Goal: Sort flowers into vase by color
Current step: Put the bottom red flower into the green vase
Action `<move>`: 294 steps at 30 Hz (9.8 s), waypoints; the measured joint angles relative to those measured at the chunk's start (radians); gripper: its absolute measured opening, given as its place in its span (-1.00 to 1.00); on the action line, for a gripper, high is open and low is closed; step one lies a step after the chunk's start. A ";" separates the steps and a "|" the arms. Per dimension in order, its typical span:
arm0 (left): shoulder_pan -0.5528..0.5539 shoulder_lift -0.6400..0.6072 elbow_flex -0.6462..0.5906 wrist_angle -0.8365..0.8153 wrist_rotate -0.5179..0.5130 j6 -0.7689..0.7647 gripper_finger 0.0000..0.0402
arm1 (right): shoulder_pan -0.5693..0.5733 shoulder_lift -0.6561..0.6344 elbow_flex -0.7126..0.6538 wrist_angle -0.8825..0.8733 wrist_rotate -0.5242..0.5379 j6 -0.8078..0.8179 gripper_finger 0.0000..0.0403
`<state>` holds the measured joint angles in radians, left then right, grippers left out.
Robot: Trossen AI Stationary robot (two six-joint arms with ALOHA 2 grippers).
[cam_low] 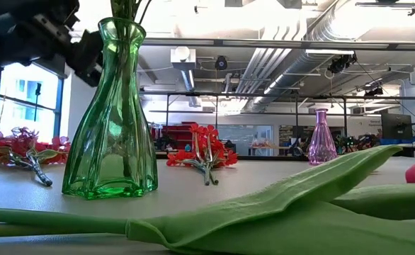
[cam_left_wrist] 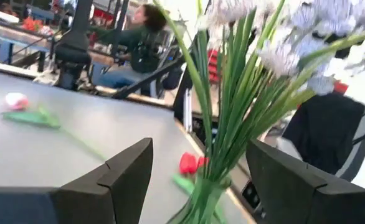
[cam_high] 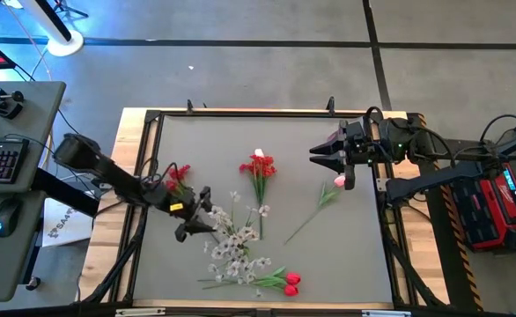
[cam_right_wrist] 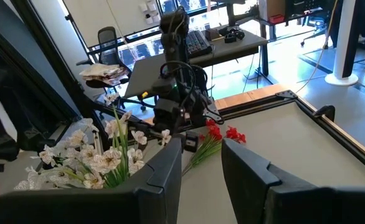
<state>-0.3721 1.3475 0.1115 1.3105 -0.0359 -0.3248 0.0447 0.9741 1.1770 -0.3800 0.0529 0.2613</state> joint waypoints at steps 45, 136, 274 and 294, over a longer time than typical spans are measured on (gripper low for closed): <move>0.034 -0.419 0.457 -1.722 -0.185 -0.522 0.22 | 0.000 0.001 0.000 0.120 0.009 -0.005 -0.49; -0.426 0.445 0.518 -0.776 -0.191 -0.135 -0.27 | 0.663 1.048 0.694 -0.879 0.115 1.938 -0.49; -0.281 -0.254 0.775 -0.770 -0.556 0.274 -1.00 | 0.456 0.797 0.694 0.555 0.702 -0.183 0.15; -0.276 -0.253 0.775 -0.913 -0.570 0.170 -0.56 | 0.402 0.793 0.694 0.380 0.605 -0.031 -0.99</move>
<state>-0.6479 1.0946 0.8864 0.3975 -0.6057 -0.1553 0.4466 1.7672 1.8706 0.0003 0.6575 0.2306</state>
